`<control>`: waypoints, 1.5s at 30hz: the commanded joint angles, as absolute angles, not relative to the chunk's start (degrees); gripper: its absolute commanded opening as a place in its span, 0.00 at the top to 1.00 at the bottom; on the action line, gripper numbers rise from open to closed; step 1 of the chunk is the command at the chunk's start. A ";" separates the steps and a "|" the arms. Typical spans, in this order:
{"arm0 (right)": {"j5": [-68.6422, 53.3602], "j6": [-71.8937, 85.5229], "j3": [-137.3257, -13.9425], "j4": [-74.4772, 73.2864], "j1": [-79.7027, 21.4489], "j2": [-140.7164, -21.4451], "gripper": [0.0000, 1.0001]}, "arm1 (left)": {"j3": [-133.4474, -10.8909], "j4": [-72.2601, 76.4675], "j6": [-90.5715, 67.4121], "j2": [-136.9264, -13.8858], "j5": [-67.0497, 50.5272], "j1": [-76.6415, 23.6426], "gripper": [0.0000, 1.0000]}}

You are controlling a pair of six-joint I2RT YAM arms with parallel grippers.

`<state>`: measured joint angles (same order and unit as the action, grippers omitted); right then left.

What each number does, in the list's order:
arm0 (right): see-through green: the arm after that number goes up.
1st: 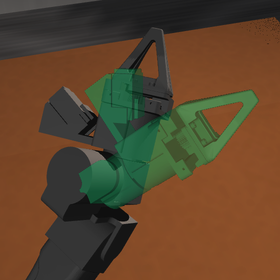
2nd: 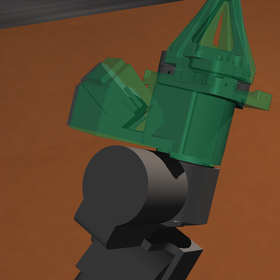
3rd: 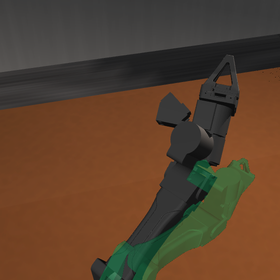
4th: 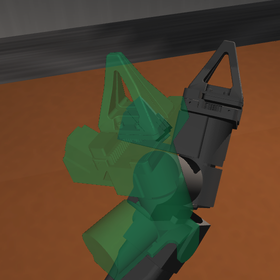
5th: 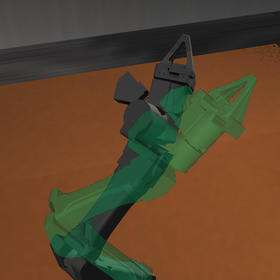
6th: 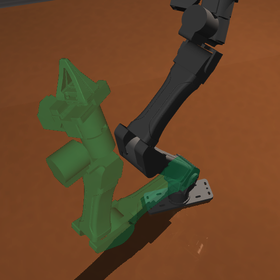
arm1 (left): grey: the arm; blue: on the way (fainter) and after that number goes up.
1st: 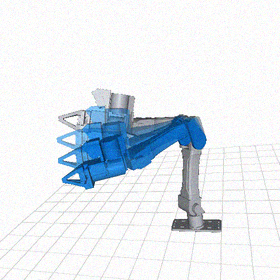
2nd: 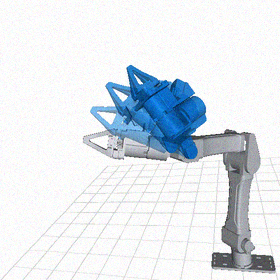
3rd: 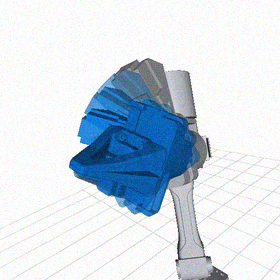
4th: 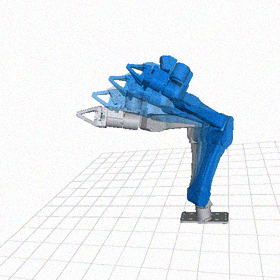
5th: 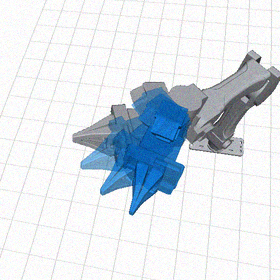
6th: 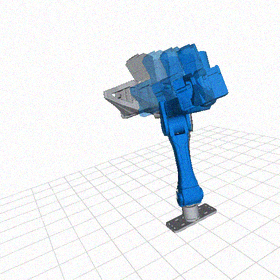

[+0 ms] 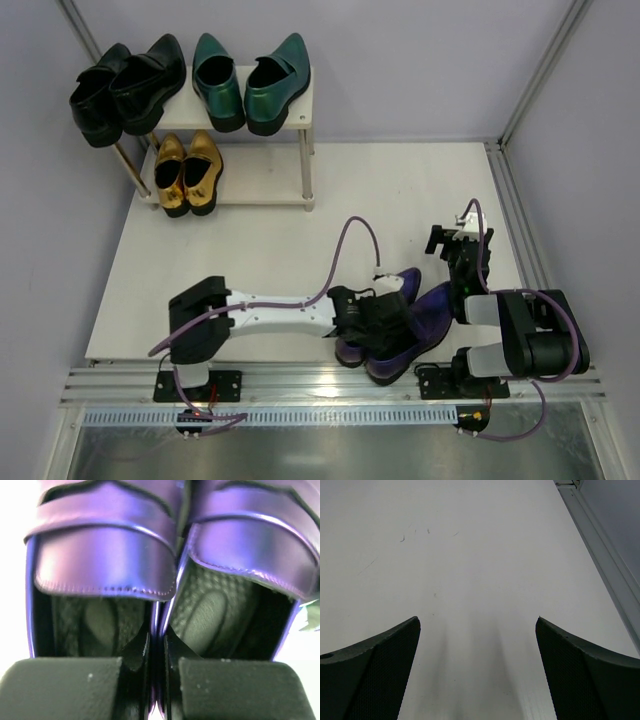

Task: Place and organize the shoes onto the shoe shelf

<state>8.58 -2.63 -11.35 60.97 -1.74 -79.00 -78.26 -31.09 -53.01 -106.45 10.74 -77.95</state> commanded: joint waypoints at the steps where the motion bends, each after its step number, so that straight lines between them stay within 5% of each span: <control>1: 8.09 -1.85 -11.87 63.90 -1.67 -78.31 0.03 | -75.68 -45.24 -51.59 -93.47 24.76 -76.90 1.00; 10: 8.09 -1.93 -11.87 63.90 -1.58 -78.31 0.03 | -57.14 -56.95 -63.45 -71.30 45.78 -68.57 1.00; 20: 8.09 -1.85 -11.87 63.90 -1.58 -78.22 0.03 | -44.13 -27.39 -38.08 -55.29 56.43 -53.01 1.00; 29: 8.09 -1.85 -11.78 63.81 -1.58 -78.31 0.03 | -47.53 -6.78 -22.07 -62.92 43.78 -40.53 1.00; 45: 8.00 -1.93 -11.87 63.81 -1.58 -78.31 0.03 | -65.03 6.15 -16.26 -85.41 31.12 -26.11 1.00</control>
